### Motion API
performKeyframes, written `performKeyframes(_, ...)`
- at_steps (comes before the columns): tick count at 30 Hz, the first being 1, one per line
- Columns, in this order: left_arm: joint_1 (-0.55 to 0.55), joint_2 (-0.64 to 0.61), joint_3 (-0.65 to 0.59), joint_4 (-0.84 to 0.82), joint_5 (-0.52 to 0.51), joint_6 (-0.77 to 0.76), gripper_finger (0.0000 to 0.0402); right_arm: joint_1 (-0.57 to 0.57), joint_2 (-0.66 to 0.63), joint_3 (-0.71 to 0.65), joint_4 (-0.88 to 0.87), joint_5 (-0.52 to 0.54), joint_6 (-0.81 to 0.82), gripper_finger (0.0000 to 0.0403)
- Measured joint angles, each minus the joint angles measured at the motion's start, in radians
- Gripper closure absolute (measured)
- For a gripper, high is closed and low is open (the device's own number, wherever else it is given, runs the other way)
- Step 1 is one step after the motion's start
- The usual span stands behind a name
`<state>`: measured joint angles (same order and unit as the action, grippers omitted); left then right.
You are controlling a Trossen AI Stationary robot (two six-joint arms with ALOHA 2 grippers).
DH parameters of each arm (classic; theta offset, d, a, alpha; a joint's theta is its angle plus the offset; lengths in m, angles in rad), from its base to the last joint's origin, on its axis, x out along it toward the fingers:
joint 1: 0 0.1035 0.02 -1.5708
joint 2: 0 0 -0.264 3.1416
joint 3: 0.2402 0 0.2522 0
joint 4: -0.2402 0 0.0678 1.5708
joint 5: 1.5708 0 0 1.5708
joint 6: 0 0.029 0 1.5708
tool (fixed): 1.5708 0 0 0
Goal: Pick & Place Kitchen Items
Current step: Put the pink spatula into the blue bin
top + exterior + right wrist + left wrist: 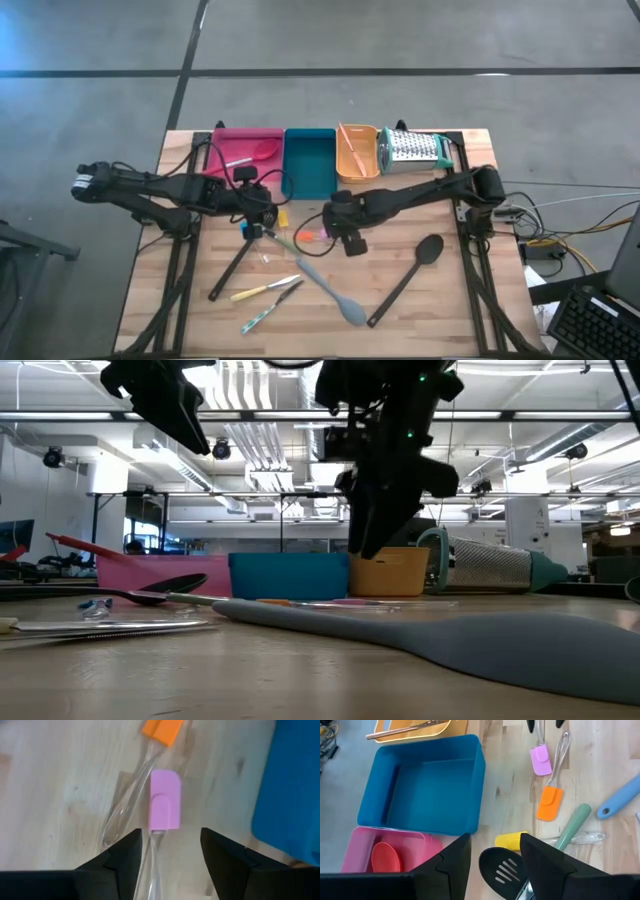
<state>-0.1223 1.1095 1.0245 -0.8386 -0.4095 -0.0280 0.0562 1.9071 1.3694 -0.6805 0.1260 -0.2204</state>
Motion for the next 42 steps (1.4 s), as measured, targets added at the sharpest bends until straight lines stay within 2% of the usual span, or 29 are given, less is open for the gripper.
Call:
performKeyframes(10, 0.000, 0.000, 0.000, -0.011, -0.008, 0.004, 0.0227, -0.030, 0.141, 0.066, -0.038, -0.034, -0.046, 0.0226)
performKeyframes(20, 0.000, 0.000, 0.000, -0.011, -0.008, 0.003, 0.0227, -0.073, 0.196, 0.070, -0.041, -0.115, -0.017, 0.0240)
performKeyframes(23, 0.000, -0.001, 0.000, -0.010, -0.008, 0.002, 0.0227, -0.080, 0.198, 0.069, -0.039, -0.118, -0.015, 0.0268)
performKeyframes(29, 0.000, -0.001, 0.000, -0.010, -0.008, 0.002, 0.0227, -0.090, 0.192, 0.067, -0.047, -0.166, 0.030, 0.0363)
performKeyframes(35, 0.000, -0.001, 0.000, -0.010, -0.008, 0.002, 0.0227, -0.090, 0.184, 0.067, -0.071, -0.180, 0.069, 0.0367)
performKeyframes(38, 0.000, -0.001, 0.000, -0.010, -0.008, 0.002, 0.0227, -0.090, 0.167, 0.066, -0.081, -0.182, 0.072, 0.0399)
performKeyframes(42, 0.000, -0.001, 0.000, -0.009, -0.008, 0.002, 0.0227, -0.090, 0.139, 0.059, -0.090, -0.183, 0.072, 0.0401)
